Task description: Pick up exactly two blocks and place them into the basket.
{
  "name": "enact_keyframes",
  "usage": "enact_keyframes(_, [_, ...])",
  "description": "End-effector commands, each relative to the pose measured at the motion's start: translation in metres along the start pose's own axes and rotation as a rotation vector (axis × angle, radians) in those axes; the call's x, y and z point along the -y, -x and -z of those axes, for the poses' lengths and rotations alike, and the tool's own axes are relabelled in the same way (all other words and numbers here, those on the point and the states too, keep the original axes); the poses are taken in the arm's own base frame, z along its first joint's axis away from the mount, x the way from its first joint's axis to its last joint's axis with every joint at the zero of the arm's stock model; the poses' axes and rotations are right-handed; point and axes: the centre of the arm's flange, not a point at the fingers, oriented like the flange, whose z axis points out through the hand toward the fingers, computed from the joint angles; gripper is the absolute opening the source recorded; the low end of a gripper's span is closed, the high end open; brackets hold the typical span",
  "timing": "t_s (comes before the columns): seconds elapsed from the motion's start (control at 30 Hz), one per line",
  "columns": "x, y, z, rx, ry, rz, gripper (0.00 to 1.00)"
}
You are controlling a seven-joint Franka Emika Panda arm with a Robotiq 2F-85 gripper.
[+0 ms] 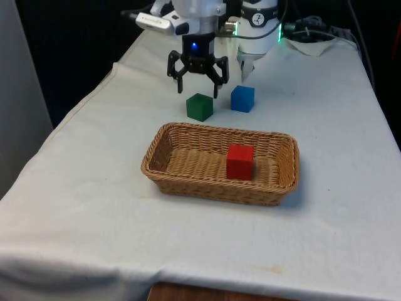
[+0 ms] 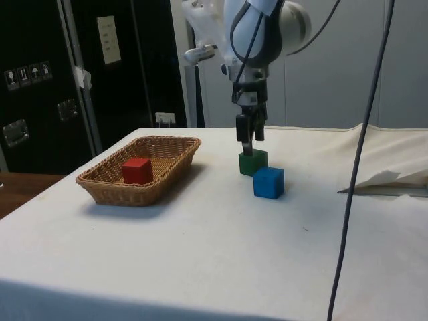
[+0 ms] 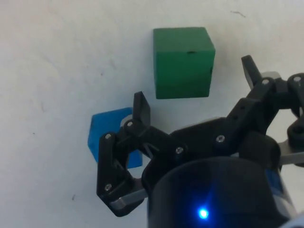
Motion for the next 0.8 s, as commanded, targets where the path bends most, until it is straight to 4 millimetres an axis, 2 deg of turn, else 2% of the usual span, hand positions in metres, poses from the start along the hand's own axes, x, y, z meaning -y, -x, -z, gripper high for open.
enact_keyframes(0.0, [0.003,0.000,0.002,-0.007,-0.024,-0.008,1.00])
enact_keyframes(0.4, [-0.005,-0.005,-0.005,-0.011,-0.052,-0.058,1.00])
enact_keyframes(0.77, [-0.009,-0.004,-0.022,0.008,-0.034,-0.077,1.00])
